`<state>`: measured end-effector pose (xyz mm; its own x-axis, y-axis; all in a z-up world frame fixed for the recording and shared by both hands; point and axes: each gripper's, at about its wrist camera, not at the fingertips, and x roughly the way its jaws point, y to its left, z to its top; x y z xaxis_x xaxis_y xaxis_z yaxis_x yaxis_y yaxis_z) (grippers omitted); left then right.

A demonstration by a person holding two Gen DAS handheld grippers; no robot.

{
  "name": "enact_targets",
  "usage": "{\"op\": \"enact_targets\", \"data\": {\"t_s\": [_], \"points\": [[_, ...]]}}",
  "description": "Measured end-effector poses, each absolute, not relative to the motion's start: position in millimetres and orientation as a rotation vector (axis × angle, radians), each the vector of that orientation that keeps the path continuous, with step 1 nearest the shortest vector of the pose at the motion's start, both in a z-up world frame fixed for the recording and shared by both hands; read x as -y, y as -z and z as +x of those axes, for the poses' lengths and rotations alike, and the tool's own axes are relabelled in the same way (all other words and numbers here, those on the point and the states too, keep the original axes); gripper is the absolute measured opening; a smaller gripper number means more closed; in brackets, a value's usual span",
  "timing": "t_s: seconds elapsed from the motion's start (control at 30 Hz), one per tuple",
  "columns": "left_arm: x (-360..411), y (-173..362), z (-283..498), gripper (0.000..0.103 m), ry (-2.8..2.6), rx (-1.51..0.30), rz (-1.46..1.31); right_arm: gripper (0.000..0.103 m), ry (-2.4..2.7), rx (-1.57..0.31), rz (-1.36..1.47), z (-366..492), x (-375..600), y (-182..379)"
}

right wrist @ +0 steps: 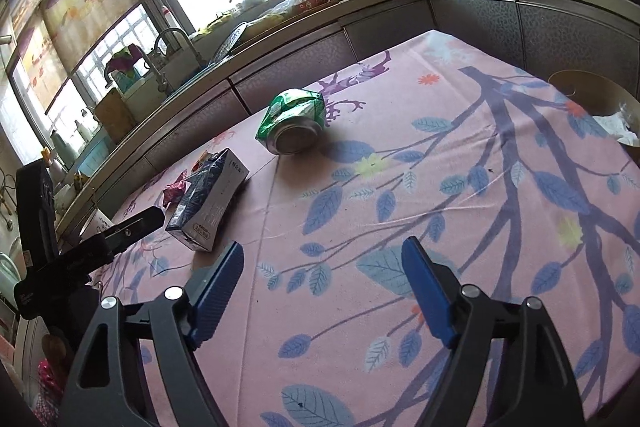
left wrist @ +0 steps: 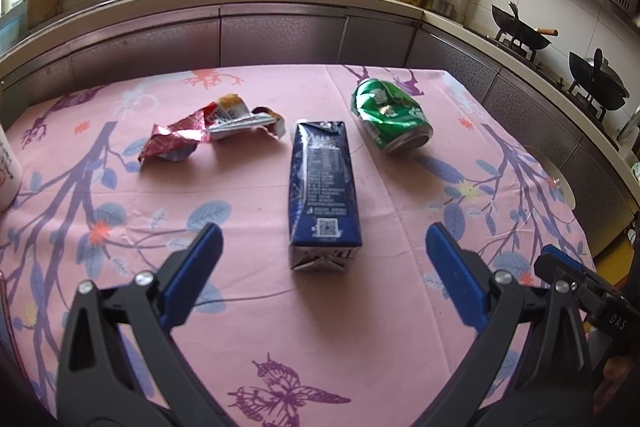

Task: Collect trash
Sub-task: 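Move the left gripper toward the blue milk carton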

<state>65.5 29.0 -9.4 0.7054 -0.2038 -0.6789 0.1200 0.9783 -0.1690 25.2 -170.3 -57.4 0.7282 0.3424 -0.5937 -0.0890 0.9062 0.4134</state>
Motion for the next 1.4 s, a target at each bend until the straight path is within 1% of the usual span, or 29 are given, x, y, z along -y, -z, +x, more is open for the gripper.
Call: {"op": "enact_targets", "data": {"t_s": [0.37, 1.13, 1.4], "points": [[-23.3, 18.2, 72.6, 0.097, 0.166, -0.799, -0.103, 0.075, -0.246, -0.735, 0.378, 22.5, 173.0, 64.8], [-15.4, 27.1, 78.1, 0.097, 0.158, -0.816, -0.072, 0.075, -0.246, -0.743, 0.392, 23.3, 174.5, 66.9], [-24.2, 34.1, 85.5, 0.097, 0.149, -0.824, -0.095, 0.075, -0.248, -0.744, 0.396, 22.5, 174.4, 68.9]]}}
